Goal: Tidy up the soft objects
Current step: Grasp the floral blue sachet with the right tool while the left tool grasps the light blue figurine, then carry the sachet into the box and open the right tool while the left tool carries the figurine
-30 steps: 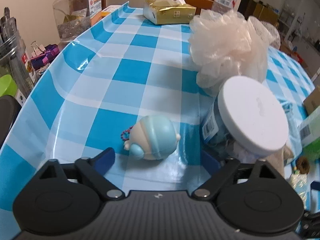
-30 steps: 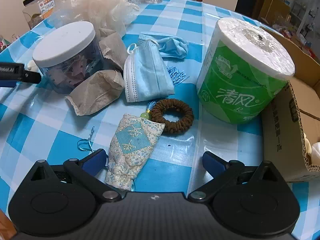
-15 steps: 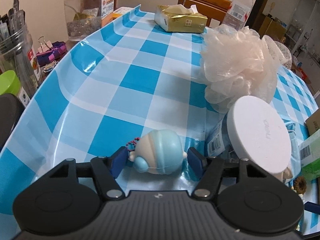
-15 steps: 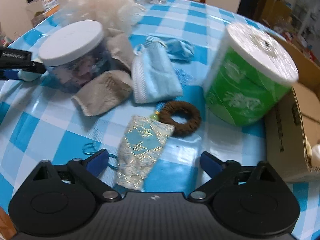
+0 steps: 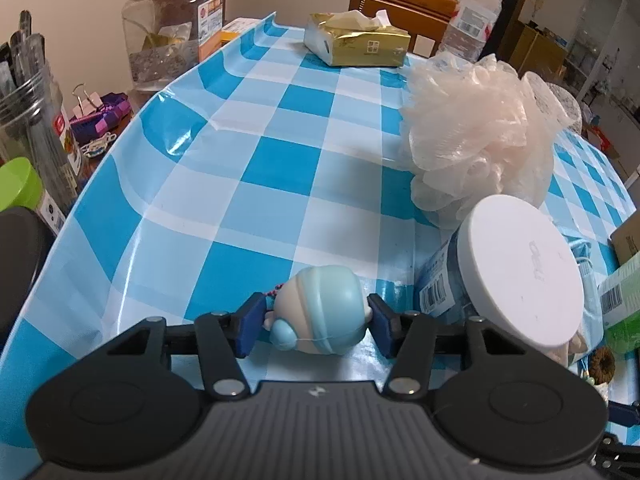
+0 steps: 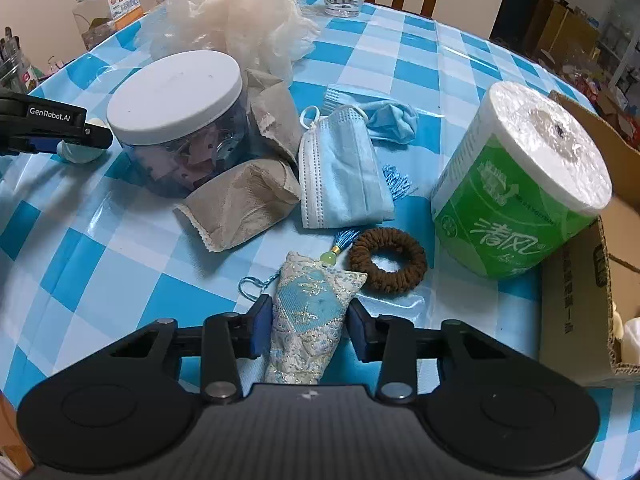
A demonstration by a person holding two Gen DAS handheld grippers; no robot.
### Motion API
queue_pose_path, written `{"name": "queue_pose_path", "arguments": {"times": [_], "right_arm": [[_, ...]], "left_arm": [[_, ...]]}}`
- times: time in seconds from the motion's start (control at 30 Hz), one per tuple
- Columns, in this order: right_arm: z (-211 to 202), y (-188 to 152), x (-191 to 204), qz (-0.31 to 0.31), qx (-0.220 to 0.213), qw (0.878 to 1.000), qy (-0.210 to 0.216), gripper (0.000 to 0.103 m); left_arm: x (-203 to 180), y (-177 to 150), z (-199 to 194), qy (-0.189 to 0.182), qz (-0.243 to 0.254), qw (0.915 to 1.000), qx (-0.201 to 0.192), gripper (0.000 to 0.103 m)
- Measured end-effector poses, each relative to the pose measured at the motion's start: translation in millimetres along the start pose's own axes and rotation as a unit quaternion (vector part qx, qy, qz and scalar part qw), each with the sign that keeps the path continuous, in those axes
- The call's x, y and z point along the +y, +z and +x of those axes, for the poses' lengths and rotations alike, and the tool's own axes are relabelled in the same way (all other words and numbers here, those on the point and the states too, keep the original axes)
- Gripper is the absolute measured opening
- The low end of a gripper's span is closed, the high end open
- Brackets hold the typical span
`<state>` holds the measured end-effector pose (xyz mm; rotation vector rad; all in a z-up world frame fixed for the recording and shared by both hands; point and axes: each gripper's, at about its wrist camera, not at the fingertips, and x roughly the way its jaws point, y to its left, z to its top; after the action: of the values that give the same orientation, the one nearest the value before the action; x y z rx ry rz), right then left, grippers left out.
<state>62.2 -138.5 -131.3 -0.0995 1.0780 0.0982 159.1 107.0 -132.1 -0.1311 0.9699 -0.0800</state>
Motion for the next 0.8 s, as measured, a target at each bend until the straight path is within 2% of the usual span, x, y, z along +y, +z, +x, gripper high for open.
{"name": "queue_pose_path", "arguments": {"times": [0.2, 0.5, 0.7, 0.8], "right_arm": [[-10, 0, 2, -0.023, -0.003, 1.0, 0.009, 0.041], [-42, 3, -6, -0.045, -0.017, 0.998, 0.034, 0.041], [-71, -1, -16, -0.055, -0.027, 0.997, 0.046, 0.041], [-86, -6, -25, -0.056, -0.034, 0.997, 0.047, 0.041]], "left_arm": [[-1, 1, -7, -0.005, 0.023, 0.9997, 0.004, 0.052], [-12, -2, -38, -0.017, 0.086, 0.996, 0.016, 0.051], [-31, -9, -67, -0.045, 0.143, 0.988, 0.037, 0.051], [-50, -15, -82, -0.061, 0.18, 0.9808, 0.044, 0.051]]}}
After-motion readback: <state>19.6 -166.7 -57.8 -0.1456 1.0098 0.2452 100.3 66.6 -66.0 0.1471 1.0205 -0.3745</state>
